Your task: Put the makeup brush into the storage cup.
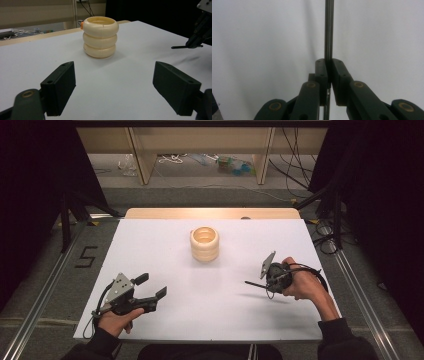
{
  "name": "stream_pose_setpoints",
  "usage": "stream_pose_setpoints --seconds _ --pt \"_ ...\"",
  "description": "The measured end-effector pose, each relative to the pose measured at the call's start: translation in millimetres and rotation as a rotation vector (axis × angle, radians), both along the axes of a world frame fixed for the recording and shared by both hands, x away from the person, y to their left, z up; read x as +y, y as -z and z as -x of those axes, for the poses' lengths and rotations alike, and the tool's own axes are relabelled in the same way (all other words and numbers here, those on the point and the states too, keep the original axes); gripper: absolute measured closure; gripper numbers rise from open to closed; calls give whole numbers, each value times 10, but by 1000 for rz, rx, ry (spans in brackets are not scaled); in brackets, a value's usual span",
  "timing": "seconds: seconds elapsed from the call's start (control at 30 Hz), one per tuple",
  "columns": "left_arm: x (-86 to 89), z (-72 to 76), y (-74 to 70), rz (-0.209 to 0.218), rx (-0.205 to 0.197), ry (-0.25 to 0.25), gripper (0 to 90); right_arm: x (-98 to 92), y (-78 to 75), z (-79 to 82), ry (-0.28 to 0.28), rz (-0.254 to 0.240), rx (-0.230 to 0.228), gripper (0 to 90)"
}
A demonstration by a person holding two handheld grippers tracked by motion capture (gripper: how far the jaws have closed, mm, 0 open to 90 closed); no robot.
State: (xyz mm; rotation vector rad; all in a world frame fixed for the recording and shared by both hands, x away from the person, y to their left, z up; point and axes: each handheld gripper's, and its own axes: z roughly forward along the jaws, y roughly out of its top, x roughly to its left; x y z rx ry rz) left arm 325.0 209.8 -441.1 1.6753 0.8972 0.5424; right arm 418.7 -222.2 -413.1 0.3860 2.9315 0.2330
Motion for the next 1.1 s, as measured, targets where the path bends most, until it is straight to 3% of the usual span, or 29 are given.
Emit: stream_pose_setpoints --seconds 0.13,0.23,0.3,0.33,0.4,0.47,0.5,0.57,0.63,0.73,0.77,0.8,0.87,0.97,1.1 --pt "-27 7 13 -8 13 19 189 185 -36 69 -58 0 -38 841" --pt "-43 5 16 -10 15 39 171 278 -90 124 -87 -12 -50 841" --pt "-86 14 32 3 37 55 166 346 -106 170 -114 -10 -50 841" --pt "-112 22 36 -31 35 84 168 378 -108 187 -127 -9 -49 841" --pt "-134 30 39 -24 44 85 168 409 -111 205 -139 -8 -49 841" --pt "-169 38 36 -15 52 101 167 480 -128 221 -196 11 -70 841" --pt "-189 37 38 -6 50 117 166 508 -132 241 -194 6 -71 841" --pt "-221 39 37 -29 44 143 167 535 -143 253 -208 7 -87 841" --pt "-266 28 49 -35 61 150 166 608 -168 295 -219 -13 -98 841" --pt "-304 24 53 -24 71 159 166 644 -179 321 -222 -15 -102 841" --pt "-326 21 57 -20 68 175 167 657 -186 319 -250 -16 -106 841" --pt "-343 24 51 -38 63 188 184 698 -172 359 -242 -29 -86 841" --pt "-396 20 60 -58 61 216 188 718 -168 370 -241 -26 -94 841" --pt "-482 26 75 -67 73 250 191 809 -152 397 -278 -1 -88 841" --pt "-605 26 77 -100 60 296 197 895 -144 429 -322 6 -90 841"
